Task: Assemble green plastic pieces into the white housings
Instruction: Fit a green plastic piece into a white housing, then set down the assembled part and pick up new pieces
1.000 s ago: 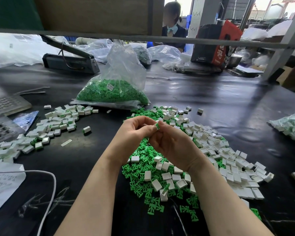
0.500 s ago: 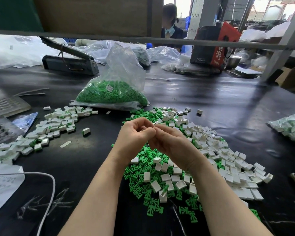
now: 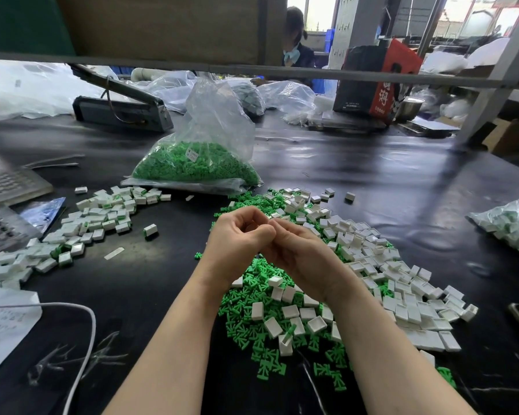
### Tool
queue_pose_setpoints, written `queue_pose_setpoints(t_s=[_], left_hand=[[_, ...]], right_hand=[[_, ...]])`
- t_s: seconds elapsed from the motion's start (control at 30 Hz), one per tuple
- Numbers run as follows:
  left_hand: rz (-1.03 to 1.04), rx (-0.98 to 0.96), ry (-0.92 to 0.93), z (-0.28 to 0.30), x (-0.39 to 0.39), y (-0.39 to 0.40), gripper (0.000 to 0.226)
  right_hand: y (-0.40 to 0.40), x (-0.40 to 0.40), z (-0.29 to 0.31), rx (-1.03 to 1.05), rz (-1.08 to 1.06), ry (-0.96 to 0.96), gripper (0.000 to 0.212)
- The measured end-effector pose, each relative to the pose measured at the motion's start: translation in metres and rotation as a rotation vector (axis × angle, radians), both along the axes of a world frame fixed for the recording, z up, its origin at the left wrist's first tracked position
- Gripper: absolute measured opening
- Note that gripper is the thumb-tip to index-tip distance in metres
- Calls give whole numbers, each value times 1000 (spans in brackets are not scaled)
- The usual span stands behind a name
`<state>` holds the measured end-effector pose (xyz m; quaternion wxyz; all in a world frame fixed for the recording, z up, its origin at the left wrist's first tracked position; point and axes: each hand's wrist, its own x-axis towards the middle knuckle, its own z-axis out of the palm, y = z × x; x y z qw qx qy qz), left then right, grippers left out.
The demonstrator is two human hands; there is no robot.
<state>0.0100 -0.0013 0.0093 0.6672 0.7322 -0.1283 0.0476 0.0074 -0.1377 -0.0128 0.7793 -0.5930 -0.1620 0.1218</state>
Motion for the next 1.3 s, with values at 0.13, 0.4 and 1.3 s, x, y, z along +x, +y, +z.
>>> queue_pose_setpoints(t_s=[0.13,0.4,1.3], left_hand=[[-15,3,-4,2,-2,2,20],[-22,-12,13,0,0,4,12],[472,-1363,451,-18,30,116,43]], right_hand=[[1,0,0,15,20,6,35],[4,0,1,-53,-44,-2,35],[-52,7,4,-1371,-818,-227,18]])
